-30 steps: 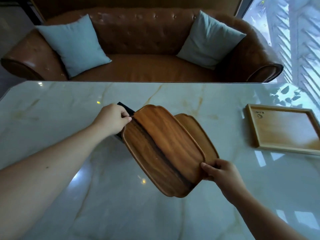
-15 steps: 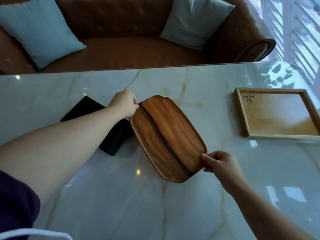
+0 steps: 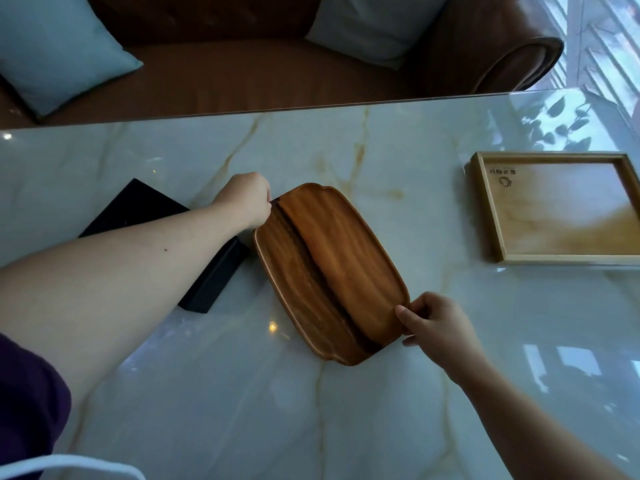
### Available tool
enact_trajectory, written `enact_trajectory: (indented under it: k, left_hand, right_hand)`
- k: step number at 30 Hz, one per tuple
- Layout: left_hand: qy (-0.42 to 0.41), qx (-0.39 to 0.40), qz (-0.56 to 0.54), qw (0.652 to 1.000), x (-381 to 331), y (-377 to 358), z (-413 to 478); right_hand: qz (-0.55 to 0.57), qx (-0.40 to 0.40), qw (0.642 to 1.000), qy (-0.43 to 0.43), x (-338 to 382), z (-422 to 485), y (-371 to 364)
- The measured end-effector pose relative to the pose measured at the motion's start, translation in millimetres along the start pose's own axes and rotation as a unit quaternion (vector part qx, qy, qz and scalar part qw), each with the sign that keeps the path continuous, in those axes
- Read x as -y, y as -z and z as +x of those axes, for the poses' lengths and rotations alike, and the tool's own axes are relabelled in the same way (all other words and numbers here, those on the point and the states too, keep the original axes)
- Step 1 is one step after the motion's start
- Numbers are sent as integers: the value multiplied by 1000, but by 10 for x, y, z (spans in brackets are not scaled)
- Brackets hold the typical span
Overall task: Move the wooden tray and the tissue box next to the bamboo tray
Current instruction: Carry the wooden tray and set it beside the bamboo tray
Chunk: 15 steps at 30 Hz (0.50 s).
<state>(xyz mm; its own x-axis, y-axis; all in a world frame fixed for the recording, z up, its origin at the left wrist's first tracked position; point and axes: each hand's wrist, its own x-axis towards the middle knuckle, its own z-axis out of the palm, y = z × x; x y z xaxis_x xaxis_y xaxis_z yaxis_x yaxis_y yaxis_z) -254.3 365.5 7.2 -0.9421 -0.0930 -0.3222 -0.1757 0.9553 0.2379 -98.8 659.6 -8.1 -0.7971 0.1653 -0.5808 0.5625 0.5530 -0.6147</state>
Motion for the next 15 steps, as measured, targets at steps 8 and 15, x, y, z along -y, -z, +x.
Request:
enact_trajectory:
  k: [8, 15]
  left_hand:
    - [-6, 15, 14, 1000, 40, -70, 72]
    - [-21, 21, 7, 1000, 42, -105, 83]
  right_hand:
    - [-92, 14, 995, 30, -8, 54, 44]
    - [-137, 12, 989, 57, -91, 58, 48]
